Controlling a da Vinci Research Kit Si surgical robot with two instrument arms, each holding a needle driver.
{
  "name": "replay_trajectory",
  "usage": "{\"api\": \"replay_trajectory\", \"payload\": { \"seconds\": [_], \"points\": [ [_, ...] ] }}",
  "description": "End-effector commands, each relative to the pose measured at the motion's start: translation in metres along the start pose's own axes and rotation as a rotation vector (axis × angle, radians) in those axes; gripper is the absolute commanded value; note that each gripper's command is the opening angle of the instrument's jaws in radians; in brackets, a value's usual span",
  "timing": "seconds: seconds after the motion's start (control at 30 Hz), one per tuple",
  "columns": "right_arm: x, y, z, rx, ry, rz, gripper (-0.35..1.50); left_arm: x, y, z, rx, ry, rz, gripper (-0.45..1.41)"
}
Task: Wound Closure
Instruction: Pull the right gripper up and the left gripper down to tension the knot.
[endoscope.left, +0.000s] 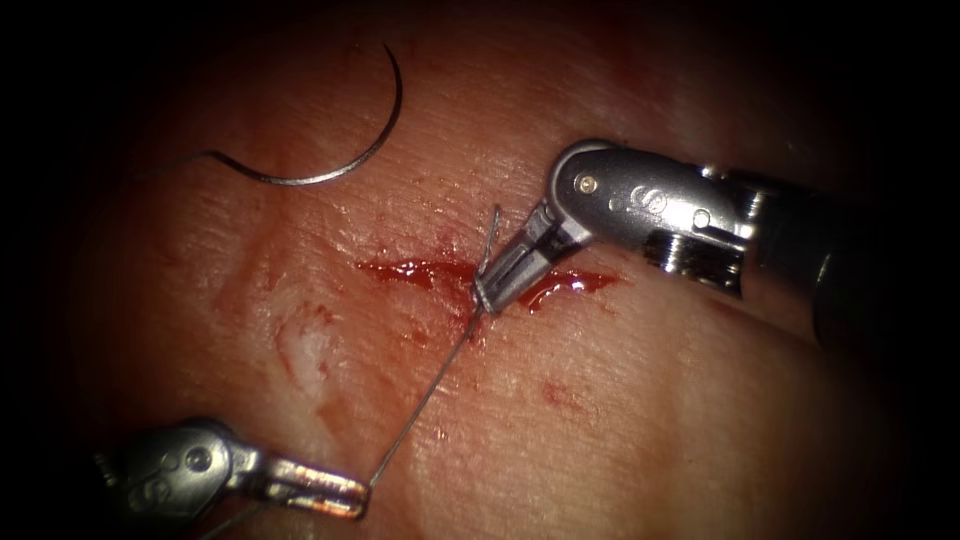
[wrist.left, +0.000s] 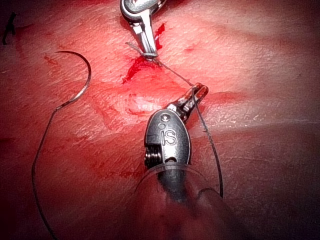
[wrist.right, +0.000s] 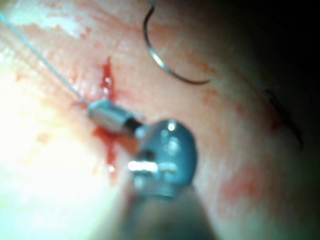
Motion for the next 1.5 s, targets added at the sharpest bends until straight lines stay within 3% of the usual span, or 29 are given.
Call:
{"api": "replay_trajectory", "payload": {
  "seconds": [0.03,0.43,0.7,1.23,1.5],
  "points": [
    [-0.0001,0.0012,-0.0005,-0.009,-0.002,-0.004,-0.35,-0.0007,-0.0003,0.0004,-0.003,-0.006,-0.005,-0.45],
    [-0.0025,0.0028,-0.0043,-0.144,-0.055,0.072,-0.35,-0.0014,0.0013,0.0008,-0.016,-0.016,-0.016,-0.45],
    [-0.003,0.003,-0.0051,-0.2,-0.066,0.122,-0.35,-0.0028,0.0029,0.001,-0.022,-0.016,-0.034,-0.45],
    [-0.0033,0.0033,-0.0054,-0.218,-0.079,0.133,-0.35,-0.0032,0.0066,-0.0007,-0.044,-0.029,-0.051,-0.45],
    [-0.0033,0.0035,-0.0052,-0.207,-0.081,0.145,-0.35,-0.0033,0.0075,-0.0023,-0.01,-0.042,-0.054,-0.45]
  ]
}}
